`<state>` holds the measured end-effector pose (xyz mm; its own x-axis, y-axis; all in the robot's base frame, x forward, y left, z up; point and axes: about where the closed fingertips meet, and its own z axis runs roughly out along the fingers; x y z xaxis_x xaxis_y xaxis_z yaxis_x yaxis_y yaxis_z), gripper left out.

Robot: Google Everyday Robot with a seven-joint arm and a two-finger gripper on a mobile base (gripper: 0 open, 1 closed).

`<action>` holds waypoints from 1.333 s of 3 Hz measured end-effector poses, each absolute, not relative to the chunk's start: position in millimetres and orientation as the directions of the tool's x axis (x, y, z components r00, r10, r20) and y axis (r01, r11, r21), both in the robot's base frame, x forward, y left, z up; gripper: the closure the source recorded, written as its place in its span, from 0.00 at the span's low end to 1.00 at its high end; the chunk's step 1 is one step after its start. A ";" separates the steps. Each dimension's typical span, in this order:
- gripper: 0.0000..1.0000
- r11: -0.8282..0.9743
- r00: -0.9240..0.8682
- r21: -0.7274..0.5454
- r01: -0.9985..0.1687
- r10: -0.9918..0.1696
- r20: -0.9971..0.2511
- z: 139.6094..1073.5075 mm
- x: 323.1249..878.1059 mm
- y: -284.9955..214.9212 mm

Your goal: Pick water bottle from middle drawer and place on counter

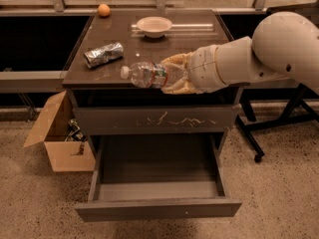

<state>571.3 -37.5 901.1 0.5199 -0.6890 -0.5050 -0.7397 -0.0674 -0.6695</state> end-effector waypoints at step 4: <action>1.00 0.144 0.297 -0.558 -0.817 -0.725 -0.622 942.3 671.4 -109.1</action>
Offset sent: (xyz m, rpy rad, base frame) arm 0.0654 -0.0552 0.0391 0.1189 0.1034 -0.1385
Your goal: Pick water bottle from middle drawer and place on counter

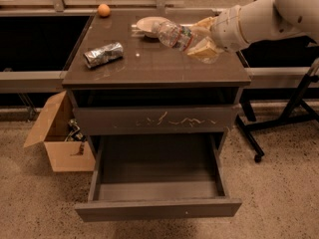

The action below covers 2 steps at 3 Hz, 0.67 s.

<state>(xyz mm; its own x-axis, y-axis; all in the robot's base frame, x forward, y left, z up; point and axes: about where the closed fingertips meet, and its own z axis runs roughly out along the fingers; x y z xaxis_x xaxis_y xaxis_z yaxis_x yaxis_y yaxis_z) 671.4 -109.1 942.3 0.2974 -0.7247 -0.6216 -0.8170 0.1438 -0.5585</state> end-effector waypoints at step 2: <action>0.85 0.230 0.158 -0.496 -0.837 -0.767 -0.621 935.2 735.5 -136.0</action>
Offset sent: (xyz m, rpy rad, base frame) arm 0.1085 -0.0543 -0.0062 -0.0376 0.1353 -0.2293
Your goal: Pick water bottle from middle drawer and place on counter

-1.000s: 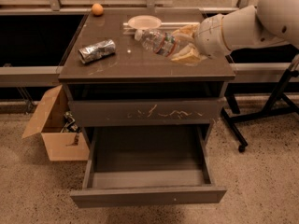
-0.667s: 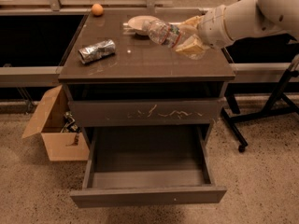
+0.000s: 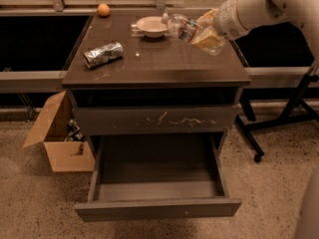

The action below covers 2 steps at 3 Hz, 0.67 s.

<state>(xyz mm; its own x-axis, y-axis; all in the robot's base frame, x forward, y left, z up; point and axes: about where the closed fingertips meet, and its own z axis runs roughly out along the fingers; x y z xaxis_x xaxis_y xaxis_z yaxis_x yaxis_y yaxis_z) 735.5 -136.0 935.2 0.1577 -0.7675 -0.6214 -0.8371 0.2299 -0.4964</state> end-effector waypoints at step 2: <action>0.38 0.302 0.037 -0.432 -0.850 -0.783 -0.621 916.6 769.5 -155.8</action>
Offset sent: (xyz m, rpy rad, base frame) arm 0.0531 -0.0391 -0.0190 -0.0160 0.1140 -0.1464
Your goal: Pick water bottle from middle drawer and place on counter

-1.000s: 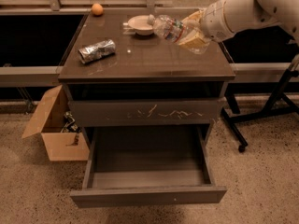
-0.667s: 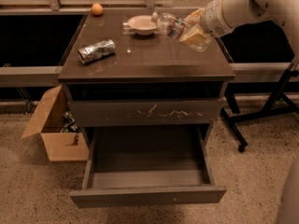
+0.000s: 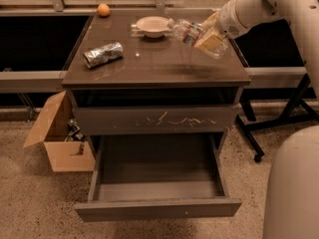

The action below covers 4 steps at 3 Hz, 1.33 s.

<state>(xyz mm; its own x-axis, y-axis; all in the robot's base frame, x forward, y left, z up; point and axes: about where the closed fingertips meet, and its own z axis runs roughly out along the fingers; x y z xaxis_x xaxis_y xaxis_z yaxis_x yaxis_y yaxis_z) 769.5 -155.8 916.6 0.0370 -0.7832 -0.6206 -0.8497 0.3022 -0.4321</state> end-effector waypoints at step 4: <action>0.00 0.343 -0.017 -0.416 -0.842 -0.789 -0.615 913.2 782.2 -175.6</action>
Offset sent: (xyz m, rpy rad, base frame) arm 0.0247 -0.0132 -0.0065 -0.0153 0.0572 -0.0335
